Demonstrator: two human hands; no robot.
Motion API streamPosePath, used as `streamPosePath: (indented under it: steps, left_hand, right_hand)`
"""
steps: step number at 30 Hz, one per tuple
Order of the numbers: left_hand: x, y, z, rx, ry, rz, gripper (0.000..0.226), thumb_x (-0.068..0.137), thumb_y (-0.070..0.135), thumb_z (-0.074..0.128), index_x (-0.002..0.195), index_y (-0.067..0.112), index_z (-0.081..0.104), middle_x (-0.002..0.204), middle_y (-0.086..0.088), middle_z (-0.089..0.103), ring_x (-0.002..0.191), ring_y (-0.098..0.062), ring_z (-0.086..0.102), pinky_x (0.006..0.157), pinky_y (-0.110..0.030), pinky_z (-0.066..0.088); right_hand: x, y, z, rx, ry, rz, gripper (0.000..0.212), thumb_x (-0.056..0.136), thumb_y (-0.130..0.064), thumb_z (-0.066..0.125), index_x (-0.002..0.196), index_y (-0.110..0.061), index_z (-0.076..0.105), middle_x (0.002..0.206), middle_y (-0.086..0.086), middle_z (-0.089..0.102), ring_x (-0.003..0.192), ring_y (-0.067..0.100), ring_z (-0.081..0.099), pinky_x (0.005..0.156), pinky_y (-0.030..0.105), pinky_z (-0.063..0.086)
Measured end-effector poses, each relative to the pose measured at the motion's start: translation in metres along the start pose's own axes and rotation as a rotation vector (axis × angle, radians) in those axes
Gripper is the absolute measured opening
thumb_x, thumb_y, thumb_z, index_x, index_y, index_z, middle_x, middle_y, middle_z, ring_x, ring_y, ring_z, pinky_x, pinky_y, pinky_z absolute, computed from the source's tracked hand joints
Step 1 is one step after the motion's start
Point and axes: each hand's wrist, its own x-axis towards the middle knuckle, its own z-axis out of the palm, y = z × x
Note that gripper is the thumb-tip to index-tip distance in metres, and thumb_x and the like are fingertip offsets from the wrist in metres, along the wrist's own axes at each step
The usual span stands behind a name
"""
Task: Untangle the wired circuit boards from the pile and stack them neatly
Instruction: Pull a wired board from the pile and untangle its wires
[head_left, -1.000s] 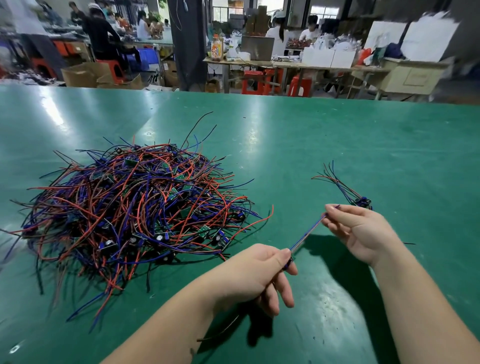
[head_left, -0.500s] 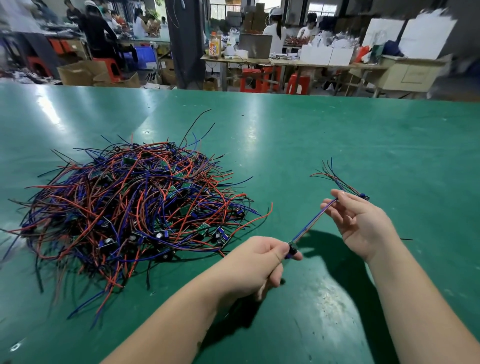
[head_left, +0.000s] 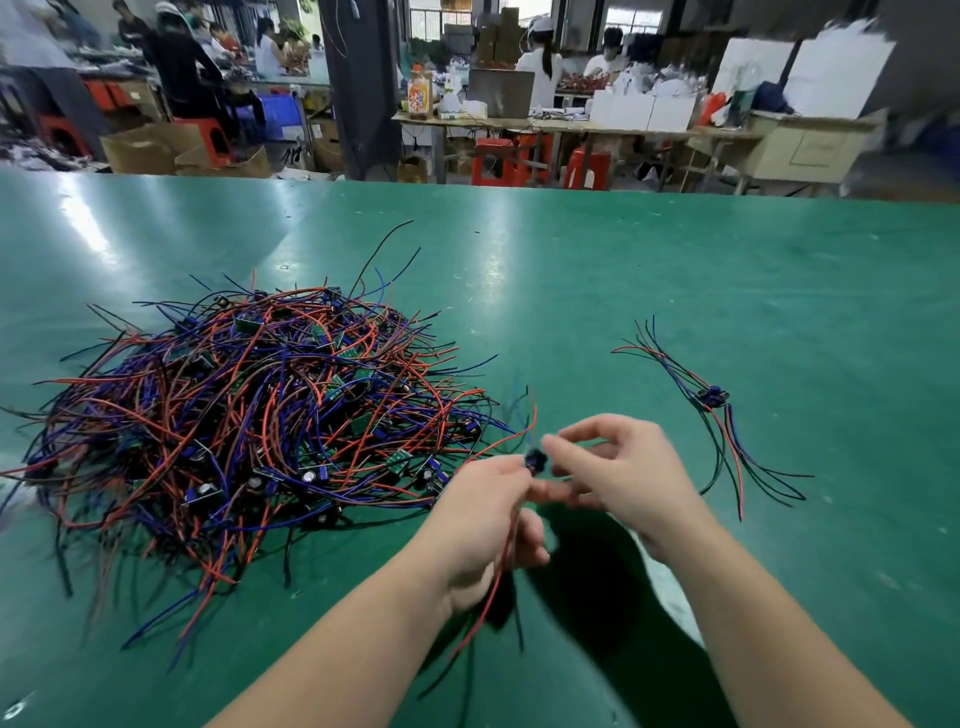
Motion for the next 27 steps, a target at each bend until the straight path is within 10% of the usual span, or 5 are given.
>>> streamPosePath:
  steps: [6,13,27]
  left_hand:
    - [-0.010,-0.012,0.012,0.260,-0.283,0.026,0.024,0.100,0.003,0.031,0.123,0.002,0.041,0.104,-0.019,0.066,0.038,-0.010,0.048,0.039,-0.019,0.043]
    - [-0.008,-0.015,0.015,0.139,-0.178,0.145,0.045,0.103,0.007,0.032,0.147,0.011,0.024,0.094,-0.013,0.060,0.035,-0.009,0.044,0.039,-0.021,0.042]
    - [-0.008,-0.026,0.020,0.271,-0.181,0.159,0.055,0.104,0.012,0.029,0.152,0.016,0.000,0.105,0.000,0.069,0.035,-0.008,0.049,0.040,-0.019,0.043]
  right_hand:
    - [0.001,-0.009,-0.013,-0.101,0.047,0.001,0.013,0.072,-0.005,0.078,0.077,-0.010,0.067,0.073,0.018,0.070,0.061,0.025,0.063,0.068,0.050,0.058]
    - [-0.008,-0.020,-0.019,0.291,-0.123,0.201,0.048,0.072,0.002,0.077,0.108,-0.009,0.047,0.075,0.014,0.066,0.054,0.021,0.065,0.050,0.029,0.055]
    - [0.001,-0.020,-0.026,0.245,-0.145,0.200,0.021,0.074,0.001,0.075,0.087,0.000,0.059,0.065,0.014,0.066,0.052,0.020,0.064,0.050,0.025,0.055]
